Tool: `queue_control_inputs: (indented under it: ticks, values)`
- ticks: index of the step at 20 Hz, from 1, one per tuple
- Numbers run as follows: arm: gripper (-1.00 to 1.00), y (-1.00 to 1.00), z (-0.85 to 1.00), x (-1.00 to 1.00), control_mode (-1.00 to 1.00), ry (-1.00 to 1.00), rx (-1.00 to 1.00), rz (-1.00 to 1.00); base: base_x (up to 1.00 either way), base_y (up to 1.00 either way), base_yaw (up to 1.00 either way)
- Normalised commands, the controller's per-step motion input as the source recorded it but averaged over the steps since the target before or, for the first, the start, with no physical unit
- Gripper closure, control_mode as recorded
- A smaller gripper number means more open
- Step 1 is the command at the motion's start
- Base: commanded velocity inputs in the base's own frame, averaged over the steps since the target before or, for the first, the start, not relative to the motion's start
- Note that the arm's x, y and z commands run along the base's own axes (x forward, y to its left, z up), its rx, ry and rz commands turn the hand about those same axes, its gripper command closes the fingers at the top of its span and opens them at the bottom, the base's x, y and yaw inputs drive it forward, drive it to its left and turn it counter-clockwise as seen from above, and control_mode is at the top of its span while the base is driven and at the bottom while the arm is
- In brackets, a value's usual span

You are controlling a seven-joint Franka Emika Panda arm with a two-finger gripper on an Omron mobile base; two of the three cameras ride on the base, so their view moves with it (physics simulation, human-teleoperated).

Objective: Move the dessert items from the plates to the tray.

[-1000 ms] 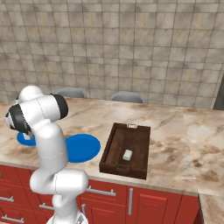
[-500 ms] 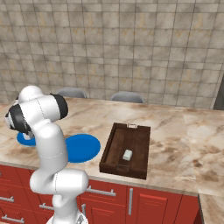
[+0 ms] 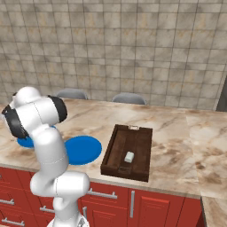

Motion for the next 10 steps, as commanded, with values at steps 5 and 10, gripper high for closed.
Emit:
queue_control_inputs:
  ticks: [5,10]
  values:
    - [1.00,-0.07,0.51,-0.15,-1.00,0.00,0.00,-0.05,0.00,0.00,0.00]
    - [1.00,-0.32,0.42,-0.25,-1.00,0.00,0.00,-0.06,0.00,0.00,0.00]
